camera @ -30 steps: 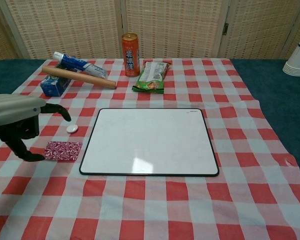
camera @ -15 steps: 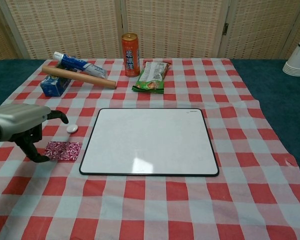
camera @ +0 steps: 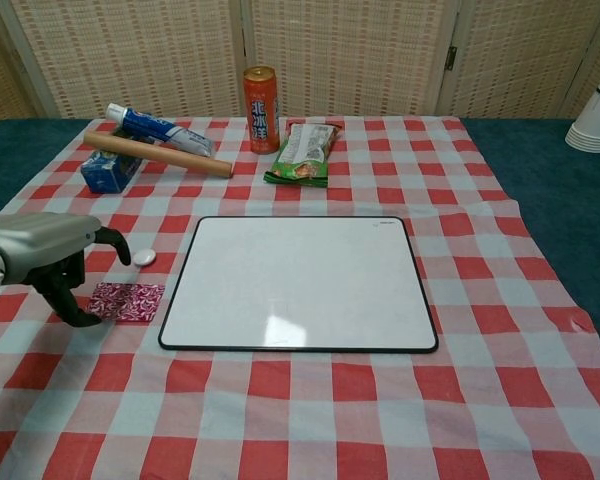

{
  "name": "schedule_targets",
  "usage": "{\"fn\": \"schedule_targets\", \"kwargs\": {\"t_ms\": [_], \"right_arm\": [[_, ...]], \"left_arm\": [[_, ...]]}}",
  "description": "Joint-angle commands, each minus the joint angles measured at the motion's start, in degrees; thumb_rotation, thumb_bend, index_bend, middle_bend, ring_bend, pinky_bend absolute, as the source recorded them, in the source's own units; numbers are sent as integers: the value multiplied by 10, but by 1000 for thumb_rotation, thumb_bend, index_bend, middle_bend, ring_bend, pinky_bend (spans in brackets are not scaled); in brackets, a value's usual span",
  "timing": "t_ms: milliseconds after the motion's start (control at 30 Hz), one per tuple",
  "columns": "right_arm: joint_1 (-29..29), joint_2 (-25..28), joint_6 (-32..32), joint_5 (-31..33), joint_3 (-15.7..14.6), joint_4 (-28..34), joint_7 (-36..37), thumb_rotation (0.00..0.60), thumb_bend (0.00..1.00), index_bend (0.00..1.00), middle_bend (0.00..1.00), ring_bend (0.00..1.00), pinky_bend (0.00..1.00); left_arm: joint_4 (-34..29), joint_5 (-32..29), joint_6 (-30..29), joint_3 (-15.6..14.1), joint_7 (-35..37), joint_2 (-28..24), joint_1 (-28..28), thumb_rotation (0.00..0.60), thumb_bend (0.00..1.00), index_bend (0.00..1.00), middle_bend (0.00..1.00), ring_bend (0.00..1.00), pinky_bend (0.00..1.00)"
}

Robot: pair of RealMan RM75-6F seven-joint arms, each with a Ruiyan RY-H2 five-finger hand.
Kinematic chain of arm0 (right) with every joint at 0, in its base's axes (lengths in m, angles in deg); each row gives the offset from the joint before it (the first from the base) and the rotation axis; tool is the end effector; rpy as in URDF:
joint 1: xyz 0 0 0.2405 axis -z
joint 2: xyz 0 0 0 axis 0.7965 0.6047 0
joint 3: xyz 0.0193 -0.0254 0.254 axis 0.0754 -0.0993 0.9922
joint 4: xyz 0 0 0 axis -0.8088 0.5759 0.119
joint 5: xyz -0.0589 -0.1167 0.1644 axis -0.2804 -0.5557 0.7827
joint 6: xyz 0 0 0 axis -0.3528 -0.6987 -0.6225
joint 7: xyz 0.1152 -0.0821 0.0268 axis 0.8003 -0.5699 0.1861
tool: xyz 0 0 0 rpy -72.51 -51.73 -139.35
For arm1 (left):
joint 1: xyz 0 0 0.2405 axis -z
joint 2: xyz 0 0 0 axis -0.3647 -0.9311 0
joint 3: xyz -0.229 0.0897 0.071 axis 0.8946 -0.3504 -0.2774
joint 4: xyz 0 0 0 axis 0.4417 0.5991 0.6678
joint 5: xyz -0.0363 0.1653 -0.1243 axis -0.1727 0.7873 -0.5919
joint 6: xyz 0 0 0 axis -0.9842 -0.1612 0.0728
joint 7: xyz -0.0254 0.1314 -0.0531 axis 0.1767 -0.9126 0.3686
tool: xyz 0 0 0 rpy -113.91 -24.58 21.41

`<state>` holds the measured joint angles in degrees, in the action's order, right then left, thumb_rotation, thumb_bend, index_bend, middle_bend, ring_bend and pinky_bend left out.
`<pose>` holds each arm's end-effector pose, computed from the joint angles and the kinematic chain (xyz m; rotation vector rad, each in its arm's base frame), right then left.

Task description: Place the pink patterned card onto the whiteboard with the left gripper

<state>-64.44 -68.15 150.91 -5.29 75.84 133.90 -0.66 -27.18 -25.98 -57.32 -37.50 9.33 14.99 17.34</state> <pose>-0.2847 -0.2130 0.1447 1.5465 -0.9618 0.8650 -0.1803 0.2848 -0.0145 -1.6909 -1.0543 -0.4749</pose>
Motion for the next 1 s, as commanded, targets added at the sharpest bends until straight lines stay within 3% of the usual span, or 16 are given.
{"fn": "schedule_targets", "kwargs": {"t_ms": [33, 1000], "right_arm": [[0, 0, 0, 0, 0, 0, 1, 457, 0, 0, 0, 0, 0], [-1, 4, 1, -5, -4, -3, 7, 456, 0, 0, 0, 0, 0]], "left_arm": [[11, 5, -2, -4, 5, 9, -1, 600, 227, 276, 1000, 1000, 1000], [57, -11, 16, -4, 6, 35, 9, 600, 236, 312, 1000, 1000, 1000]]}}
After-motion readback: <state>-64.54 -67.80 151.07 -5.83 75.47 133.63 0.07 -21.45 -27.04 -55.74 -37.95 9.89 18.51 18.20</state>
